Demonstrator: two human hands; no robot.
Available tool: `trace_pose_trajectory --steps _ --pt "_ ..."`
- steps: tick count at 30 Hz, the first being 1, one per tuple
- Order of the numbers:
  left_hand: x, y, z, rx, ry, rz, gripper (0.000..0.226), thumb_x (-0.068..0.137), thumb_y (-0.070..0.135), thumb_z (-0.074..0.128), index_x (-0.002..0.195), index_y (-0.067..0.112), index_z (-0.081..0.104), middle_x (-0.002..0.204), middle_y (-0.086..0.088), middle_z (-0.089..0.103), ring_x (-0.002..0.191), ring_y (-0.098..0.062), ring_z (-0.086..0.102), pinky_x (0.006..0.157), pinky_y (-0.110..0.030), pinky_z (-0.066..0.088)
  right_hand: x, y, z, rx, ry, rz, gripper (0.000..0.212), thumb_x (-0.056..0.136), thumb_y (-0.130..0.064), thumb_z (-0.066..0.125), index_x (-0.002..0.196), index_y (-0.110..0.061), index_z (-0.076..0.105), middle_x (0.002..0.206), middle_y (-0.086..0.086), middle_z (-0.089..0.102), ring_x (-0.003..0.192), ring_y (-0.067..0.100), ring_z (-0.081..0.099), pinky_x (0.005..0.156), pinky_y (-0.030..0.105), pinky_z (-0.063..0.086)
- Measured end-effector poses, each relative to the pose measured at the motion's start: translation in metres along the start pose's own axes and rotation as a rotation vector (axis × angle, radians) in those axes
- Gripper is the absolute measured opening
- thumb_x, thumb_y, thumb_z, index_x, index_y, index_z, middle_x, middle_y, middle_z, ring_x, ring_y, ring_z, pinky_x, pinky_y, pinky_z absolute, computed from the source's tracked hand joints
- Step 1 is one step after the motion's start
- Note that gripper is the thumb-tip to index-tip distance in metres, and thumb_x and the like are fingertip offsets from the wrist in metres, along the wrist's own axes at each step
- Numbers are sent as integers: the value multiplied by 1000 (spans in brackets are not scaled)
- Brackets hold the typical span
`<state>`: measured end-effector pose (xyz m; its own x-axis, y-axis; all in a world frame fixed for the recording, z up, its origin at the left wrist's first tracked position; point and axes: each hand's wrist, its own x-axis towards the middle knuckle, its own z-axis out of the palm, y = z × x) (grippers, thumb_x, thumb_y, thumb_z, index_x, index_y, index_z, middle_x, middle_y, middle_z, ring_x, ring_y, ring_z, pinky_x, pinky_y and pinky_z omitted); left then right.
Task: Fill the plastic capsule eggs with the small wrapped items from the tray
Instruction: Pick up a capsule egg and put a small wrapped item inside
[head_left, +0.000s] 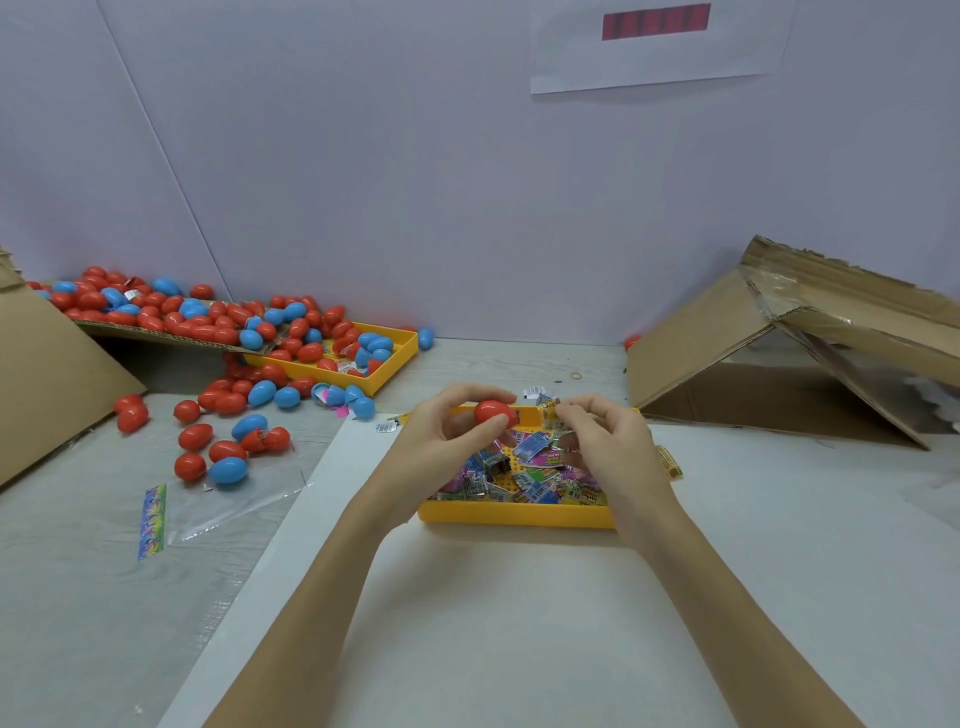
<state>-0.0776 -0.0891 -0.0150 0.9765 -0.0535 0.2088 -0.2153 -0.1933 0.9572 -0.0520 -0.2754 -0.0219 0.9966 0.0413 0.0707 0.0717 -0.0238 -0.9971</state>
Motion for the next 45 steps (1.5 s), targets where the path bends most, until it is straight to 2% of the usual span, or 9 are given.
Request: trace_pose_trajectory --steps 6,10,14,18,24,31,35,39,45 --pt "0 -1 7 -35 31 43 11 105 18 54 112 21 62 99 4 72 89 -14 73 72 -24 59 -1 1 1 51 -62 -57 9 100 -20 64 98 -13 70 83 3 79 79 17 76 71 30 63" --pt "7 -2 14 -67 122 -88 33 102 0 30 89 15 56 68 1 56 60 -17 47 50 -16 40 -1 2 1 -94 -131 -151 7 99 -13 64 97 -18 69 72 2 73 64 15 67 66 35 60" --pt "0 -1 17 156 26 13 20 105 33 51 96 22 65 71 15 56 67 -3 53 60 -11 45 -1 6 3 -286 -221 -258 11 98 -18 64 96 -26 70 77 0 69 56 13 49 60 35 46" --pt "-2 -3 15 205 -10 41 11 96 32 68 104 25 68 93 6 64 87 -3 61 77 -17 53 -4 7 4 -220 -206 -305 16 97 -18 65 106 -30 65 85 0 70 71 25 63 66 37 54" --pt "-2 -1 8 17 19 -13 9 91 28 74 95 20 72 80 13 61 75 -2 59 62 -15 47 -5 3 6 -58 -178 -345 30 96 -11 68 121 -22 57 71 5 64 66 14 60 65 25 50" --pt "-2 0 14 -178 115 -88 16 88 31 76 97 18 75 73 4 57 61 -9 48 55 -20 43 -6 2 10 202 -167 -53 21 90 -23 76 110 -17 72 97 5 78 95 19 75 74 26 58" --pt "1 3 16 -272 28 -186 25 99 26 64 117 12 55 70 -4 53 51 -14 40 47 -22 37 -5 2 7 394 -71 53 16 92 -13 74 106 -5 73 95 11 79 84 17 75 70 25 59" --pt "4 6 10 -549 -103 -299 13 91 11 47 104 10 45 80 -13 54 53 -17 41 48 -25 35 -1 1 -3 95 8 -65 12 94 -15 72 102 -8 73 81 6 76 67 10 70 62 22 58" --pt "0 -2 6 -75 -10 -146 40 91 31 72 124 21 51 102 -6 73 77 -19 72 70 -28 60 0 3 -5 -336 -111 -264 7 95 -22 72 89 -18 74 78 -2 74 76 15 70 75 32 58"
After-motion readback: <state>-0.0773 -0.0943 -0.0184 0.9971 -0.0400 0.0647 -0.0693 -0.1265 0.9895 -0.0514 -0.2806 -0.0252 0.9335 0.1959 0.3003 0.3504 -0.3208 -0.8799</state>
